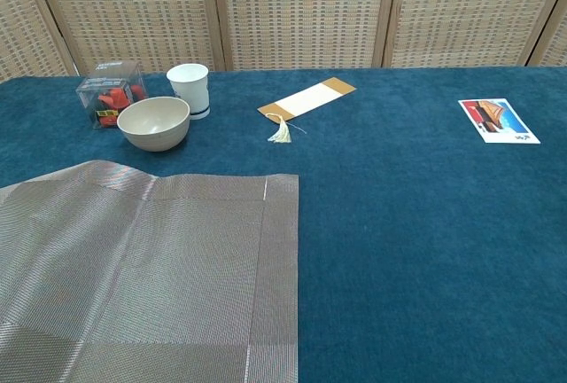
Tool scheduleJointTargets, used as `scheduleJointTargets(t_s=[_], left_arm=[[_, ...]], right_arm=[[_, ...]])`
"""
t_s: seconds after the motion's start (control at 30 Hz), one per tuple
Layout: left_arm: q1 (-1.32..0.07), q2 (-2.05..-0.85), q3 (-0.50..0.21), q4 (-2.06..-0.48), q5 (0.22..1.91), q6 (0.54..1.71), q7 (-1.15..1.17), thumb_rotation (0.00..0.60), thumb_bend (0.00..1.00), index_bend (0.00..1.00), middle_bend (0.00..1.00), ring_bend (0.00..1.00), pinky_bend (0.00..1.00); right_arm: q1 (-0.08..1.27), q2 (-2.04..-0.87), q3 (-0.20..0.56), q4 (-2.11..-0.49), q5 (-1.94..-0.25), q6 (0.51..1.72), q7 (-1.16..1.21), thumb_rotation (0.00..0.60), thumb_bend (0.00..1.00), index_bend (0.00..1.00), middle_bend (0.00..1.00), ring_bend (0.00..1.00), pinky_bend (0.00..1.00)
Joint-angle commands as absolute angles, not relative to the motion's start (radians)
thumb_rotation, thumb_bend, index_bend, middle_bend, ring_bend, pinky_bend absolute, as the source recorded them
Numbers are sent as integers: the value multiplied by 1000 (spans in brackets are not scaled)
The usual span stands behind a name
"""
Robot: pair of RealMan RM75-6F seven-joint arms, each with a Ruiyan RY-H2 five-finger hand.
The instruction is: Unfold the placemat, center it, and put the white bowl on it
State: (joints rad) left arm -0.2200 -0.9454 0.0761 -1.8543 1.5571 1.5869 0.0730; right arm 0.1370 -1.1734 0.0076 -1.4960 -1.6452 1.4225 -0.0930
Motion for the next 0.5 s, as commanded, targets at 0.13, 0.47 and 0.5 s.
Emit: scheduleJointTargets(t_s=[0.13, 0.47, 0.5], left_arm=[[-208, -1013, 42, -1898, 1500, 1565, 203, 600, 0, 0, 0, 0, 0], [-230, -1059, 12, -1869, 1480, 1511, 258, 600, 0, 0, 0, 0, 0], [-232, -1060, 8, -1865, 1481, 1509, 258, 600, 0, 0, 0, 0, 0]], right_arm=[[263, -1164, -33, -1464, -1808, 1319, -72, 600, 0, 144, 0, 0, 0], [475, -1195, -80, -1510, -1977, 1133, 80, 600, 0, 205, 0, 0, 0], [492, -1203, -81, -1516, -1985, 1117, 85, 600, 0, 208, 0, 0, 0]])
